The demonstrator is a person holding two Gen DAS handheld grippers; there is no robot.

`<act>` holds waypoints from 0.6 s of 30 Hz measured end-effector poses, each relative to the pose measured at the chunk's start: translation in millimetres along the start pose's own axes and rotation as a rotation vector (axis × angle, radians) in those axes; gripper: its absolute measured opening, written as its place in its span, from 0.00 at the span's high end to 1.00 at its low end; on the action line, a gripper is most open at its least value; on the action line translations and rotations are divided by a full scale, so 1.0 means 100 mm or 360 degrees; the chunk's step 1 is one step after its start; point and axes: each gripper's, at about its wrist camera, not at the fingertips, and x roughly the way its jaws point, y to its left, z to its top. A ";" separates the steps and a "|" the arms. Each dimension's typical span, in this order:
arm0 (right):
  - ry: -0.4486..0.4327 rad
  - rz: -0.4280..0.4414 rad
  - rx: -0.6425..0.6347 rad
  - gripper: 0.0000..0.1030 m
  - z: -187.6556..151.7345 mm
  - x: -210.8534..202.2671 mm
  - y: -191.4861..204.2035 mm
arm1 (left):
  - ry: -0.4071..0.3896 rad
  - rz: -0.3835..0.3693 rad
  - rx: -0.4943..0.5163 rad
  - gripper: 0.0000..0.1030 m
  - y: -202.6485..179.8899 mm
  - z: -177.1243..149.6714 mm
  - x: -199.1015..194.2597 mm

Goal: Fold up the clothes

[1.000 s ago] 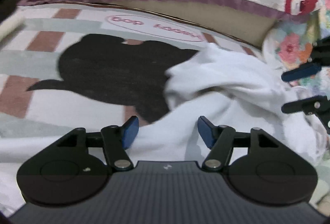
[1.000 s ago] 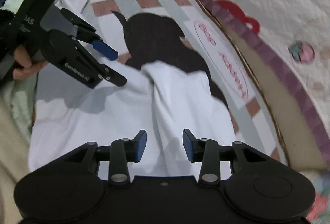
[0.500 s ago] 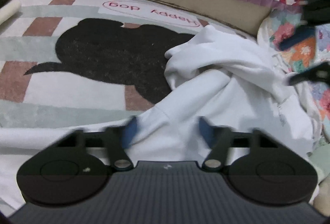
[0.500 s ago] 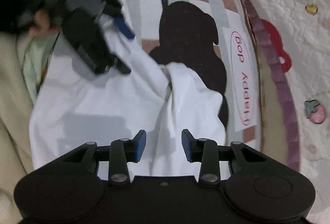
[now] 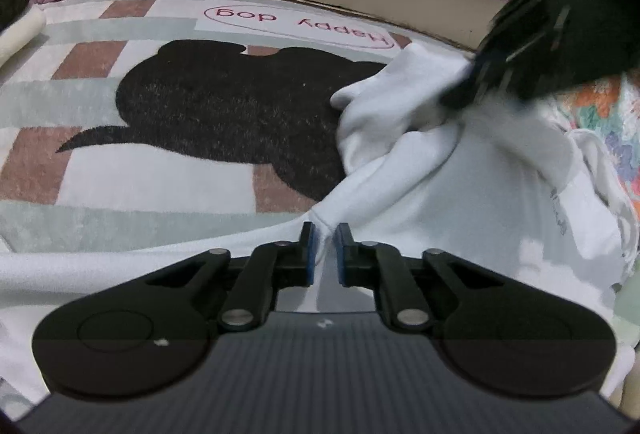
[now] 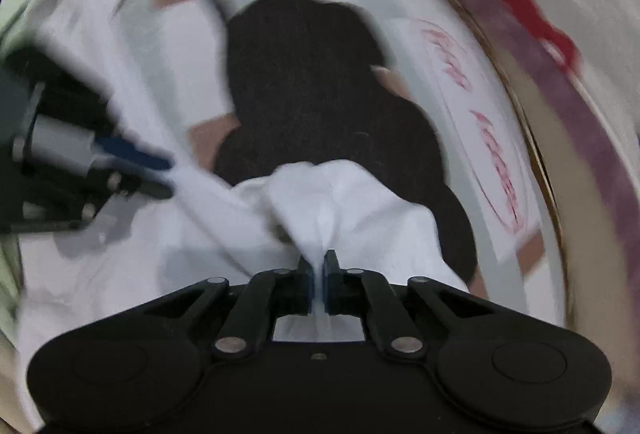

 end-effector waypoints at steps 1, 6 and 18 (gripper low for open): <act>-0.0077 0.0034 0.0149 0.96 -0.04 -0.13 -0.13 | 0.0005 0.0012 0.0004 0.94 -0.01 0.01 0.00; -0.0532 -0.0086 0.0759 0.96 -0.51 -1.08 -0.63 | -0.0009 0.0037 0.0007 0.99 -0.01 0.02 -0.04; -0.0914 -0.0627 0.1229 0.96 -1.82 -2.25 -1.00 | 0.0054 -0.0132 -0.0027 1.00 -0.03 0.03 -0.07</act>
